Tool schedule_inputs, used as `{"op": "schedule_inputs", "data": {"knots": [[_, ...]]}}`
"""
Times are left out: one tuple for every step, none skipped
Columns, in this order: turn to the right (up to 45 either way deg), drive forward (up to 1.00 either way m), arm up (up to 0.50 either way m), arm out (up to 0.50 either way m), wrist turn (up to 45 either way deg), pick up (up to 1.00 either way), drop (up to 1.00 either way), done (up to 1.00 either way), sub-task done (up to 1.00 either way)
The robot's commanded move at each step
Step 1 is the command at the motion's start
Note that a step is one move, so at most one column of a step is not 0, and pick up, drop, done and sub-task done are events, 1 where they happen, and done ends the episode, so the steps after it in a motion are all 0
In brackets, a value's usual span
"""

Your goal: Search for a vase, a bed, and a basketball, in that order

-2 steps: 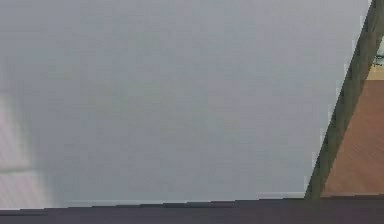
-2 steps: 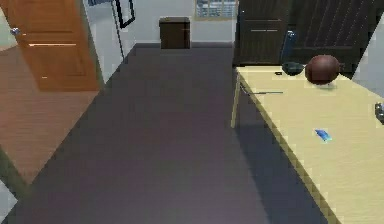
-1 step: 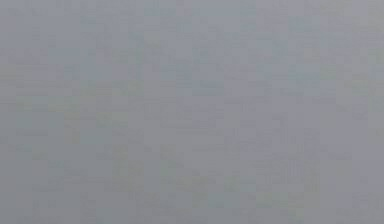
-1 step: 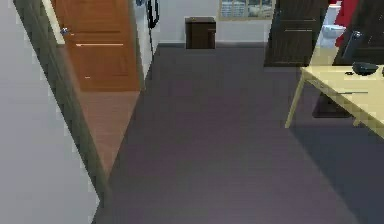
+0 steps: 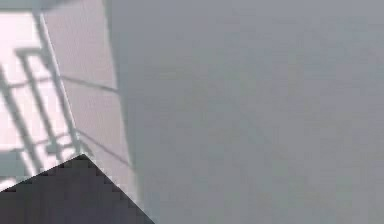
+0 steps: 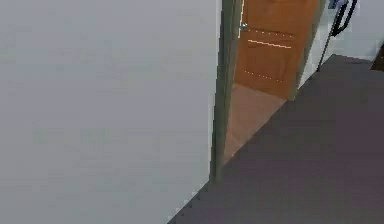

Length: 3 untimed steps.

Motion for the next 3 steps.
{"op": "schedule_inputs", "data": {"knots": [[-45.0, 0.00, 0.00, 0.00, 0.0, 0.00, 0.00, 0.00, 0.00], [-45.0, 0.00, 0.00, 0.00, 0.0, 0.00, 0.00, 0.00, 0.00], [0.0, 0.00, 0.00, 0.00, 0.0, 0.00, 0.00, 0.00, 1.00]]}}
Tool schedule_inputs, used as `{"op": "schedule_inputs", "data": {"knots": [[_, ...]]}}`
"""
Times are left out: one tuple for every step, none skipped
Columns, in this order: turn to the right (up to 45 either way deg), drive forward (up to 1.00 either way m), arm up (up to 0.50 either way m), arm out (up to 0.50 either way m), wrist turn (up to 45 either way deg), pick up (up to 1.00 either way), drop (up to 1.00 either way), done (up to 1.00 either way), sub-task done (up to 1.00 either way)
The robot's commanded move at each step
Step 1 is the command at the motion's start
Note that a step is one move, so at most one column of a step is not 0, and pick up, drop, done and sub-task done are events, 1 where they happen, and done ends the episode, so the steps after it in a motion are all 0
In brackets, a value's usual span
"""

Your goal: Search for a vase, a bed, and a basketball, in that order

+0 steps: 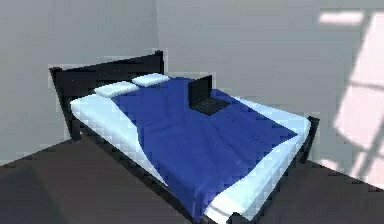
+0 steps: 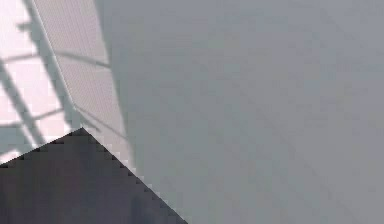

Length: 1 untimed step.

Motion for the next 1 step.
{"op": "schedule_inputs", "data": {"knots": [[-45.0, 0.00, 0.00, 0.00, 0.0, 0.00, 0.00, 0.00, 0.00]]}}
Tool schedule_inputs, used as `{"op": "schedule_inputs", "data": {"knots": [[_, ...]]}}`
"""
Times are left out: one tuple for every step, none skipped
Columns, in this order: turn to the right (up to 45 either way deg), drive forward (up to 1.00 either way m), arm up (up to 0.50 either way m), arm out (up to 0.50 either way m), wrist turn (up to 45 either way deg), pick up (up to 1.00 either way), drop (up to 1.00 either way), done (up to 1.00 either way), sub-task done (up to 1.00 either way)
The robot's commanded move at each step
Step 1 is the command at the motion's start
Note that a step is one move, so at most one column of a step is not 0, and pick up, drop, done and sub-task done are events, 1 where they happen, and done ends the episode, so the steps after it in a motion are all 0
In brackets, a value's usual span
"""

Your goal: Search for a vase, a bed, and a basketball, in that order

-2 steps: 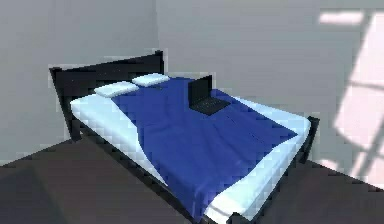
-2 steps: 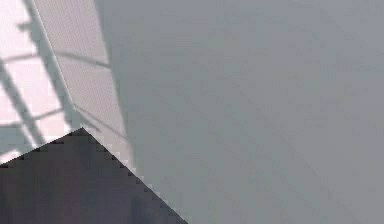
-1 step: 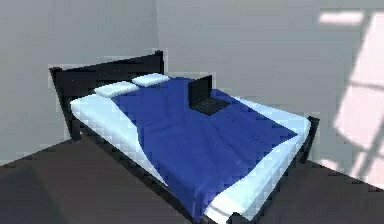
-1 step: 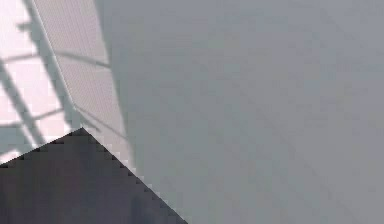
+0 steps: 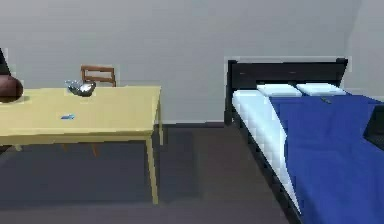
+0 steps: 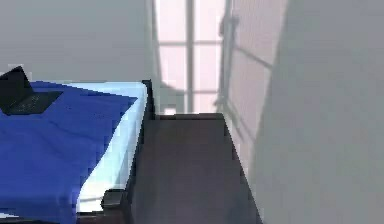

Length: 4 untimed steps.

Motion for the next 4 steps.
{"op": "schedule_inputs", "data": {"knots": [[-45.0, 0.00, 0.00, 0.00, 0.0, 0.00, 0.00, 0.00, 0.00], [-12.0, 0.00, 0.00, 0.00, 0.0, 0.00, 0.00, 0.00, 0.00], [0.0, 1.00, 0.00, 0.00, 0.0, 0.00, 0.00, 0.00, 0.00], [-24.0, 0.00, 0.00, 0.00, 0.0, 0.00, 0.00, 0.00, 0.00]]}}
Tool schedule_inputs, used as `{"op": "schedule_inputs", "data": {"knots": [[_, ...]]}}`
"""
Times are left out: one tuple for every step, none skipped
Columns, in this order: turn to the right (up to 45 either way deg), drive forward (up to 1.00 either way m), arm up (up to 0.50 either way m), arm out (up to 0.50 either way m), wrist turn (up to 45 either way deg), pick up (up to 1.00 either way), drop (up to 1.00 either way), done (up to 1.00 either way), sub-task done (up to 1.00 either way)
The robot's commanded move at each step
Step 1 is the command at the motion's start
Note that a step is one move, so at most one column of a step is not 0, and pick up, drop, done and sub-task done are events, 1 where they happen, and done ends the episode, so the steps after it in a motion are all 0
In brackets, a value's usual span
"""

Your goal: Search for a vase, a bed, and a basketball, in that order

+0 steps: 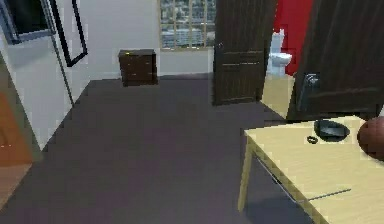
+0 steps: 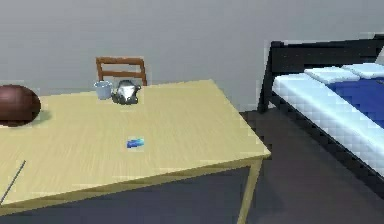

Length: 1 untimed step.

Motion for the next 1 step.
{"op": "schedule_inputs", "data": {"knots": [[0.0, 0.10, 0.00, 0.00, 0.0, 0.00, 0.00, 0.00, 0.00]]}}
